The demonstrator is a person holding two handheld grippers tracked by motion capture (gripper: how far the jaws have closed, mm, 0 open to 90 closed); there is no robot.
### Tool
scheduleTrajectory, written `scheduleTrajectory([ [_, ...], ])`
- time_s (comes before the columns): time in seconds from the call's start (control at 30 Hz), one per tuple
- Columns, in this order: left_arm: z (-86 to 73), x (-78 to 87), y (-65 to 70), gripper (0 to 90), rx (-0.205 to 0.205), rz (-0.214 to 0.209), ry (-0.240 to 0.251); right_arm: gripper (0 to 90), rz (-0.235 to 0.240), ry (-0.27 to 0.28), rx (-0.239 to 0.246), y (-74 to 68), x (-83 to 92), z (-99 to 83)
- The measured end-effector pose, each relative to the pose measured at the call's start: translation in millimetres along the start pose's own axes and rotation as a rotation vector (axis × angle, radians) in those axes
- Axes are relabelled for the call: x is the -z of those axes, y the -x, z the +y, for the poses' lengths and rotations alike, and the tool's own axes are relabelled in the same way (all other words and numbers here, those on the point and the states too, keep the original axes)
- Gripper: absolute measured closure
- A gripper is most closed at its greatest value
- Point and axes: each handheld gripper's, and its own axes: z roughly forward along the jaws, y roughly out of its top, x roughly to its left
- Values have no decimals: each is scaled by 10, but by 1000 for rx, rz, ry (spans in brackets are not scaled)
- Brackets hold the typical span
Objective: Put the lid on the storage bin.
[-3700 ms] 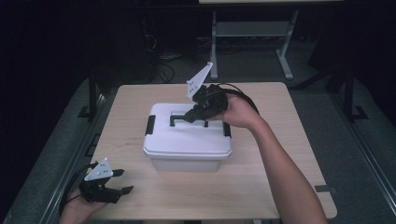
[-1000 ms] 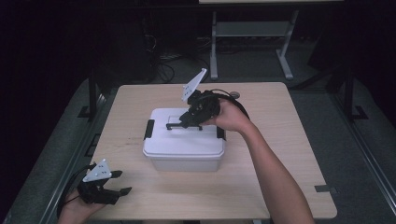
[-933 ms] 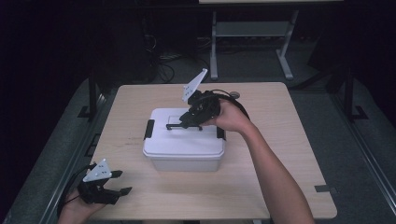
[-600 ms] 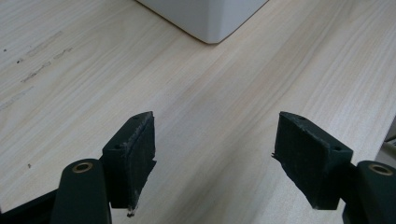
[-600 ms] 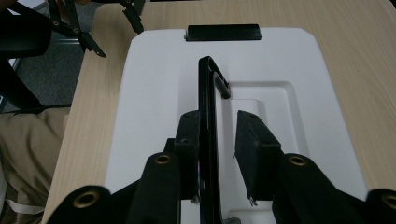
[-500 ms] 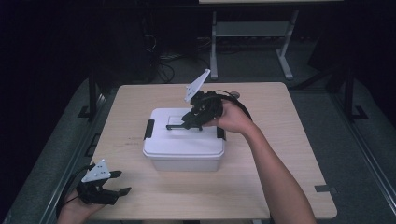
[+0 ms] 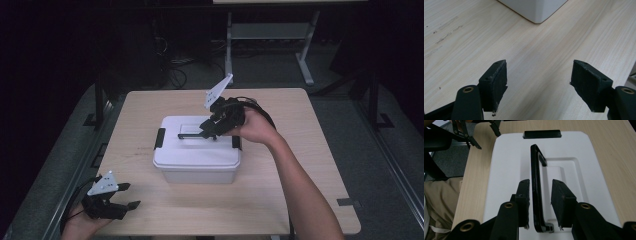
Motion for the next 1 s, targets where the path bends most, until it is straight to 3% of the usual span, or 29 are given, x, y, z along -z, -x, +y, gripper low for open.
scheduleTrajectory([
  [1.0, 2, -23, 0, 287, 0, -2, -7, 645, -14, 4, -28, -30, 156, -164],
])
